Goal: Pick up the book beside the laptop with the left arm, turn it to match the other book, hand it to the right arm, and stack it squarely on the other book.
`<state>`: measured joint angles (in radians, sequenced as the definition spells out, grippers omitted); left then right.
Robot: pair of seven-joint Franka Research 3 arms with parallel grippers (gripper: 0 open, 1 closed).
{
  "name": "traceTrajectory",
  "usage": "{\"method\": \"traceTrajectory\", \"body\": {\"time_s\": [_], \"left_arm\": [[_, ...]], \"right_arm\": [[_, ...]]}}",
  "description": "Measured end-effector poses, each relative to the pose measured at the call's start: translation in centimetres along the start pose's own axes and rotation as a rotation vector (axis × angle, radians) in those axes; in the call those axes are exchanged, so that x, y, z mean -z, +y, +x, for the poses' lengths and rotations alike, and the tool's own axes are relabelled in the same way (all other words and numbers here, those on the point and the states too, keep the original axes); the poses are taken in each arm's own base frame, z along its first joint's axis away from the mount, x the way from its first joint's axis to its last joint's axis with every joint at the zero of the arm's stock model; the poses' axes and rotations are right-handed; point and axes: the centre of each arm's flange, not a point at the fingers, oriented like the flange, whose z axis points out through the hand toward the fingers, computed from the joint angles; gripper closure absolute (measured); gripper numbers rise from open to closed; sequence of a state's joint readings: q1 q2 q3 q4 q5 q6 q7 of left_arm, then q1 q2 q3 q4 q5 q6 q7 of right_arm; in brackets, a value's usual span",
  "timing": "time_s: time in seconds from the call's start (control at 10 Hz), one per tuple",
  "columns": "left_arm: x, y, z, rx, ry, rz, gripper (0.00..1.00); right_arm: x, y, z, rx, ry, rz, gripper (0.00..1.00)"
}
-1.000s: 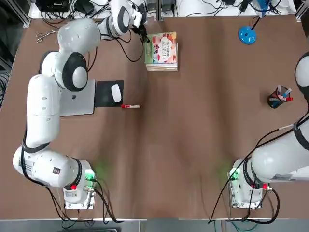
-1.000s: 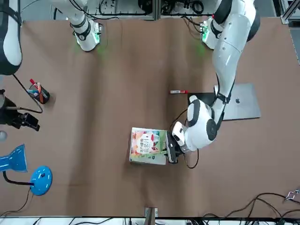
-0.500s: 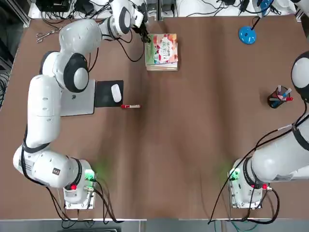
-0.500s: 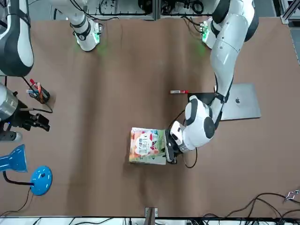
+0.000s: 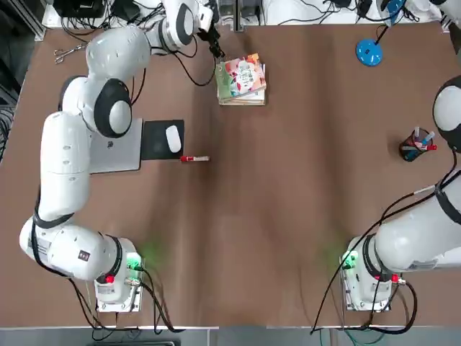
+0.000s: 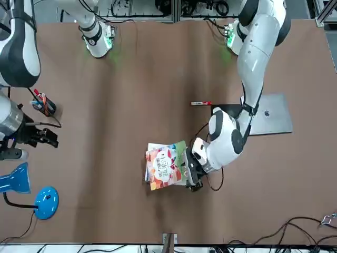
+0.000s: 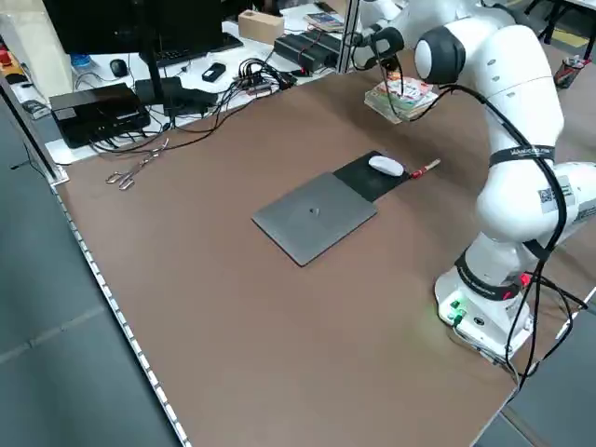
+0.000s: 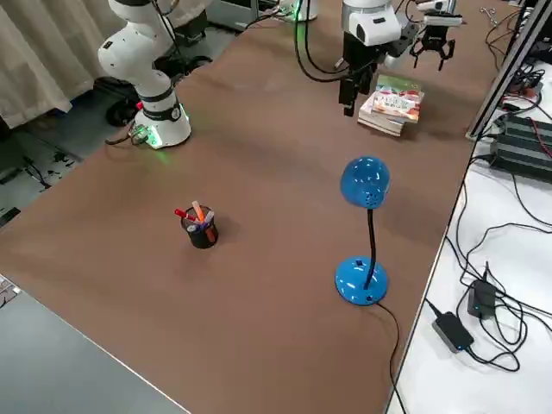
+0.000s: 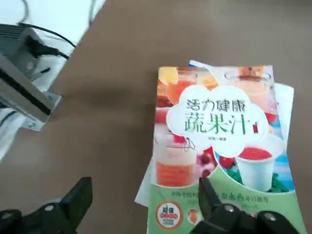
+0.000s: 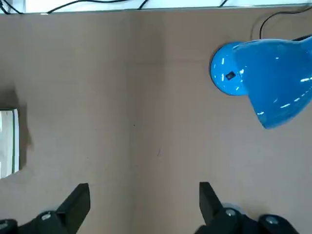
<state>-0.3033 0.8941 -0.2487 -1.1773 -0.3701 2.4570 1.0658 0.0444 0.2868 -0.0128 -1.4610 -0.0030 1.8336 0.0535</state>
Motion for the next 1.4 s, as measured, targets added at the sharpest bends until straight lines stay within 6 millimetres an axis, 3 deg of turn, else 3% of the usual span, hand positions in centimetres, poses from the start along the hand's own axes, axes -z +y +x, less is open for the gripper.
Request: {"method": "traceTrajectory", "body": {"time_s": [0.1,0.3,0.6,0.8,1.0,1.2,1.4], "left_arm": [[1.7,-0.1,0.6,0.076,-0.025,-0.019,0.0],[6.5,-0.3,1.1,0.252,-0.155,-0.051,0.0],[16.4,-1.6,0.1,0.49,-0.32,-0.032,0.0],[21.3,-0.4,0.3,0.644,-0.444,0.027,0.0],[26.3,0.9,0.9,0.736,-0.54,0.145,0.0],[30.2,1.5,1.1,0.807,-0.569,0.239,0.0],[34.1,1.0,-0.2,0.892,-0.549,0.285,0.0]], "right_arm": [[-0.1,-1.8,-0.1,-0.002,-0.001,0.005,0.03],[-0.4,-9.1,-1.0,-0.028,-0.012,0.028,0.15],[-4.7,-21.2,-2.9,-0.133,-0.023,0.041,0.7],[-9.3,-25.5,-2.5,-0.176,0.02,0.069,0.99],[-13.3,-27.3,-1.4,-0.271,0.061,0.099,1.0],[-15.0,-30.5,-1.0,-0.342,0.091,0.134,1.0],[-16.3,-34.2,-1.1,-0.326,0.159,0.198,1.0]]}}
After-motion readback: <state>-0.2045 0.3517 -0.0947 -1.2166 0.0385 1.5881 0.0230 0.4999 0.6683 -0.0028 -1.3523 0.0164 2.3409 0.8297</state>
